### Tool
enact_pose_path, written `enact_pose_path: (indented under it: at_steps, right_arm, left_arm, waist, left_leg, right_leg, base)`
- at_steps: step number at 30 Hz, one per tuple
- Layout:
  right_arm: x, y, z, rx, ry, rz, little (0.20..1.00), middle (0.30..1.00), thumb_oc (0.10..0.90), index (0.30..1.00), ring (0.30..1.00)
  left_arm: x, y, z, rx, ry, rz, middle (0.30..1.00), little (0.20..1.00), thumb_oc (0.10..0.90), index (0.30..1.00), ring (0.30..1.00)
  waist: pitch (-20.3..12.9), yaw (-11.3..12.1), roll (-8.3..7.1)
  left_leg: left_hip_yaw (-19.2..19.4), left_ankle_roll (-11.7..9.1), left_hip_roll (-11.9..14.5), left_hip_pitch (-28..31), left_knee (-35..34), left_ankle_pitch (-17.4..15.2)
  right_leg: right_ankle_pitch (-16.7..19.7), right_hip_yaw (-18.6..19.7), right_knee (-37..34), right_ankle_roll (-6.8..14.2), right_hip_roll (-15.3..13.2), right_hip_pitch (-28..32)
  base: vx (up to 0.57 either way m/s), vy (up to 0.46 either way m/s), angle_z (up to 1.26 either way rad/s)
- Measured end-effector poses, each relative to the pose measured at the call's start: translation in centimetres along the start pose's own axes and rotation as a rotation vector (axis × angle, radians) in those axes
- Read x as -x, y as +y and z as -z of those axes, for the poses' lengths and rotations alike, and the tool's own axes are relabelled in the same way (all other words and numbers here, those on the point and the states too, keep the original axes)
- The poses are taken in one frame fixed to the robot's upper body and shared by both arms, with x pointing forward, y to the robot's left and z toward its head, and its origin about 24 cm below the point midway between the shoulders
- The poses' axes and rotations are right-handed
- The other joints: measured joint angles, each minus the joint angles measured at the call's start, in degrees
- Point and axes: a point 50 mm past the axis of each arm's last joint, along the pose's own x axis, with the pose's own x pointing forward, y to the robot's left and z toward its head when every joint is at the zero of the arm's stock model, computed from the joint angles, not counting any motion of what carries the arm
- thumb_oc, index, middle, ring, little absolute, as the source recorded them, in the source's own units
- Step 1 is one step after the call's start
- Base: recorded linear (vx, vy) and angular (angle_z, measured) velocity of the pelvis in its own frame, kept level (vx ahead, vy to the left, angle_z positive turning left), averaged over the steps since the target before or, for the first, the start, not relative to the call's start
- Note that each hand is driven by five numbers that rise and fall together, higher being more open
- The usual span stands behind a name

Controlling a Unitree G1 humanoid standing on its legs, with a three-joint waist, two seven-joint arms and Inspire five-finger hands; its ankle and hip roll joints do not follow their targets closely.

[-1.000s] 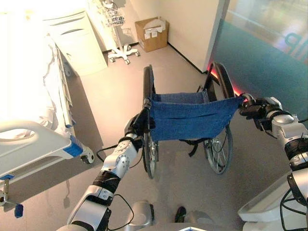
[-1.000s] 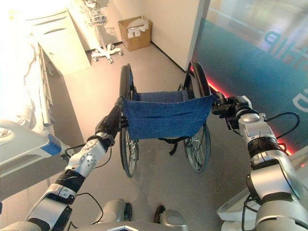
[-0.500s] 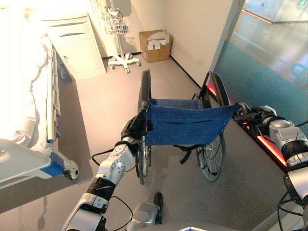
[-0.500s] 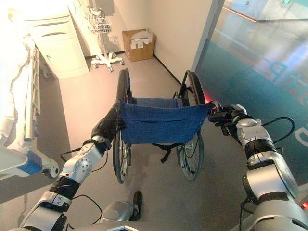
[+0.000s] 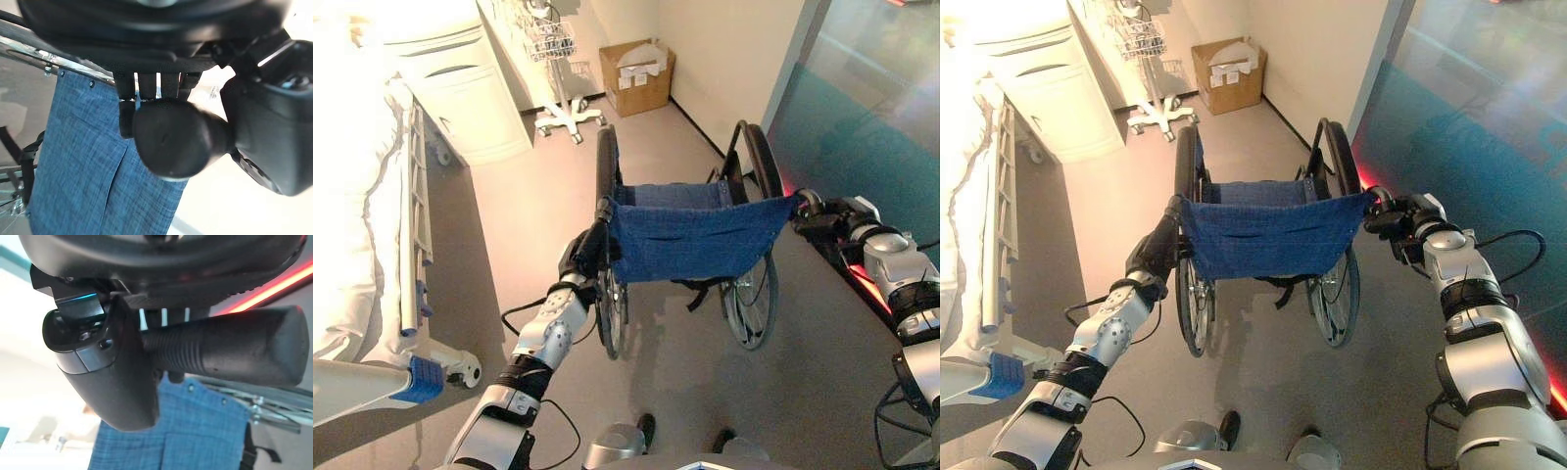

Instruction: Push the wheelchair next to the bed

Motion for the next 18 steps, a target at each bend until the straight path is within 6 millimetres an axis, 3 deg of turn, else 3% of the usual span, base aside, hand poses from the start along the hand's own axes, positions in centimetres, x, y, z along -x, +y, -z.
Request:
enact_pose_path:
  at_steps: [1,2,3,4,5,6,8,11,14,16,18]
  right_arm:
    - [0.0,0.1,-0.1,-0.004,-0.001,-0.002,0.3,0.3,0.4,0.3,0.3]
    - [0.0,0.1,-0.1,-0.005,0.0,-0.002,0.3,0.3,0.4,0.3,0.3]
    - [0.0,0.1,0.0,-0.009,0.012,-0.002,0.3,0.3,0.4,0.3,0.3]
    - [0.0,0.0,0.1,-0.01,0.017,0.002,0.3,0.3,0.4,0.3,0.3]
    - [0.0,-0.1,0.1,-0.013,0.024,0.011,0.3,0.3,0.4,0.3,0.3]
    - [0.1,-0.5,0.1,-0.013,0.025,0.023,0.3,0.3,0.4,0.3,0.3]
    - [0.1,-0.7,-0.1,-0.018,0.019,0.027,0.3,0.3,0.4,0.3,0.3]
    - [0.1,-0.7,-0.2,-0.019,0.027,0.038,0.3,0.3,0.4,0.3,0.3]
    - [0.0,-0.5,-0.5,-0.018,0.022,0.038,0.3,0.3,0.4,0.3,0.3]
    - [-0.1,0.0,-0.7,-0.008,0.019,0.025,0.3,0.3,0.4,0.3,0.3]
    - [-0.2,0.6,-0.8,0.001,0.018,0.013,0.3,0.3,0.4,0.3,0.3]
  left_arm:
    - [0.0,0.1,-0.2,-0.001,-0.005,0.002,0.3,0.3,0.4,0.3,0.3]
    - [-0.1,0.1,-0.2,-0.001,-0.006,0.003,0.3,0.3,0.4,0.3,0.3]
    - [-0.2,0.2,-0.6,-0.01,-0.014,0.003,0.3,0.3,0.4,0.3,0.3]
    - [-0.2,0.0,-0.5,-0.005,-0.009,0.007,0.3,0.3,0.4,0.3,0.3]
    - [-0.2,-0.3,-0.3,0.0,0.001,0.014,0.3,0.3,0.4,0.3,0.3]
    - [0.0,-0.5,0.0,0.007,0.006,0.024,0.3,0.3,0.4,0.3,0.3]
    - [0.4,-0.6,0.2,0.013,0.002,0.035,0.3,0.3,0.4,0.3,0.3]
    - [0.6,-0.7,0.3,0.015,0.006,0.043,0.3,0.3,0.4,0.3,0.3]
    - [0.6,-0.5,0.4,0.014,0.008,0.033,0.3,0.3,0.4,0.3,0.3]
    - [0.5,0.0,0.4,0.01,0.013,0.014,0.3,0.3,0.4,0.3,0.3]
    - [0.4,0.5,0.3,0.007,0.014,-0.008,0.3,0.3,0.4,0.3,0.3]
  waist:
    - [0.31,-0.88,-1.83]
    - [0.36,-1.41,-2.63]
    - [0.45,-1.96,-5.72]
    - [0.57,-1.96,-5.72]
    - [0.55,-2.94,-4.75]
    - [0.66,-2.91,-4.14]
    - [0.35,-2.46,-2.68]
    - [0.44,-1.84,-2.28]
    - [0.59,-1.33,-2.72]
    - [0.57,-1.32,-3.09]
    - [0.57,-1.38,-3.38]
  left_leg:
    - [-2.6,-0.98,-1.41,0.4,0.86,-0.96]
    - [-3.14,-1.29,-1.9,0.31,1.52,-1.43]
    - [-2.53,-2.34,-3.54,-0.19,3.75,-3.51]
    - [-2.56,-3.13,-3.02,-0.5,5.16,-4.68]
    - [0.93,-4.65,-0.24,-2.02,7.92,-6.57]
    - [4.28,-5.78,2.36,-2.21,9.15,-7.36]
    - [7.23,-6.5,5.48,-2.72,9.79,-7.71]
    - [9.18,-7.45,7.11,-2.26,10.87,-6.85]
    - [12.25,-9.35,7.36,-5.66,18.01,-5.53]
    - [14.03,-11.24,7.97,-7.09,21.09,-3.24]
    - [16.75,-11.36,9.43,-8.9,23.71,-1.29]
  right_leg:
    - [1.77,1.34,-3.17,0.68,-1.6,0.28]
    - [2.09,1.42,-3.96,0.97,-1.87,0.66]
    - [2.14,1.6,-4.09,0.4,-4.26,2.75]
    - [4.78,1.69,-2.76,0.31,-3.97,2.87]
    - [5.25,1.09,0.85,-1.74,-2.01,2.89]
    - [3.13,-0.15,2.87,-3.89,-0.19,2.74]
    - [1.06,-1.1,4.98,-5.0,2.02,2.65]
    - [-2.52,-2.32,9.51,-6.85,2.94,2.12]
    - [-5.37,-2.51,11.83,-7.78,2.92,1.95]
    - [-6.56,-3.85,12.63,-8.55,3.22,2.48]
    - [-7.75,-5.47,12.43,-9.72,3.46,3.81]
  base:
    - [0.28,-0.4,0.98]
    - [0.28,-0.462,1.26]
    - [0.24,-0.427,1.0]
    - [0.25,-0.495,1.32]
    - [0.21,-0.483,1.02]
    - [0.22,-0.492,0.89]
    - [0.21,-0.403,0.42]
    - [0.16,-0.356,0.36]
    - [0.15,-0.363,0.17]
    - [0.13,-0.214,0.13]
    - [0.23,-0.19,0.29]
